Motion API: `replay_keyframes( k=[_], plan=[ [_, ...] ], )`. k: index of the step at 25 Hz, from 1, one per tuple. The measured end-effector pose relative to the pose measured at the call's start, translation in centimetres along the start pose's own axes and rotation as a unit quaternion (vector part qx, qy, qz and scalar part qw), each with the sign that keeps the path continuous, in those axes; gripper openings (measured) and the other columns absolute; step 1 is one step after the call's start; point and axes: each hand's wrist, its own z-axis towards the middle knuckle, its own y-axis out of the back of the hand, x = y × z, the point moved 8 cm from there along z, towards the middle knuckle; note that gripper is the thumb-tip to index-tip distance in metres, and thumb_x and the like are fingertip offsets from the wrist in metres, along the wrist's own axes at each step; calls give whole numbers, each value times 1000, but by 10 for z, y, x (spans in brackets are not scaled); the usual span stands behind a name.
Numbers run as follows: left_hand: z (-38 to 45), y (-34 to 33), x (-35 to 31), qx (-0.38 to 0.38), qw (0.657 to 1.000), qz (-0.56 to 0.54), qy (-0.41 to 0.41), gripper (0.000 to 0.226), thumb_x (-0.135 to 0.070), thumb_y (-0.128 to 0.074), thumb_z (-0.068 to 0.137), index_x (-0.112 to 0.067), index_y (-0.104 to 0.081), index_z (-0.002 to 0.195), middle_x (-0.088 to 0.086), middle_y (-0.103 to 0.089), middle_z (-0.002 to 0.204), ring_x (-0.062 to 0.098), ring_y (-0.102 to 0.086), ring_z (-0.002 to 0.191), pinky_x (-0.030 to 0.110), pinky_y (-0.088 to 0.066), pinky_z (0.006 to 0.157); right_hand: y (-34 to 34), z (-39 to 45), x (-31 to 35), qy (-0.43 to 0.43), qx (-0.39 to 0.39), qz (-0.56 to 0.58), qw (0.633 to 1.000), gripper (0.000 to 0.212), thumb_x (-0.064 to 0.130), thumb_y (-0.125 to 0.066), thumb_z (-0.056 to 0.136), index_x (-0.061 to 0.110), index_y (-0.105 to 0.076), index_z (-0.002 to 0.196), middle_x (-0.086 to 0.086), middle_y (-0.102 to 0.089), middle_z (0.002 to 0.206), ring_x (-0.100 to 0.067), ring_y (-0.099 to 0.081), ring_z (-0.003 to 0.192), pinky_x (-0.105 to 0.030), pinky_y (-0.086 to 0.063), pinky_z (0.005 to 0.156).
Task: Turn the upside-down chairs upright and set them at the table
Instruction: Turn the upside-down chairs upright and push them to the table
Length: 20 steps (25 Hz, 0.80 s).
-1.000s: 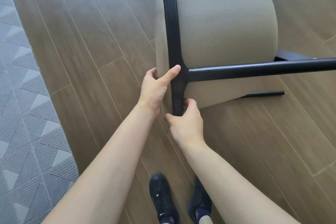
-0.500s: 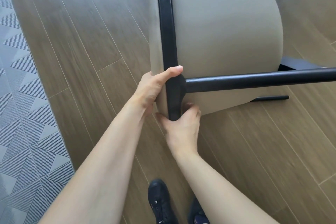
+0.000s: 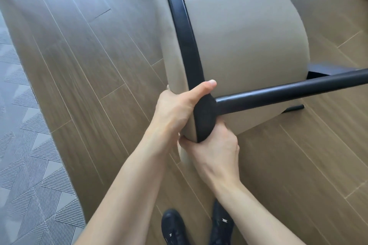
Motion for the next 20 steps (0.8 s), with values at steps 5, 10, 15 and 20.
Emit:
replay_keyframes(
  k=[5,10,15,20],
  plan=[
    [-49,-80,-103,26,994,90,-60,61,-72,-83,54,-17,-79,82,-7,-77,88,6,-72,84,20,-50,62,120,17,40,22,-8,72,997,55,53,-77,56,44,-55,105,19,-71,86,-7,-69,86,-33,-60,74],
    [-88,-189,-181,71,974,159,-146,64,-63,-80,70,-10,-69,106,1,-72,100,12,-69,87,25,-45,57,254,44,52,40,0,80,996,45,54,-79,57,38,-66,98,24,-73,86,1,-69,80,-28,-59,69],
    [-116,-296,-233,104,944,240,-201,85,-64,-70,81,6,-53,126,13,-53,123,31,-61,111,35,-52,79,368,64,49,53,-28,61,996,45,65,-76,56,35,-70,90,23,-73,81,6,-67,76,-20,-53,61],
    [-142,-381,-287,96,914,286,-270,87,-59,-64,90,11,-36,134,13,-37,124,37,-52,121,46,-50,98,460,93,41,31,-96,56,993,52,77,-70,55,28,-69,72,17,-64,58,0,-57,54,-11,-35,42]
  ],
)
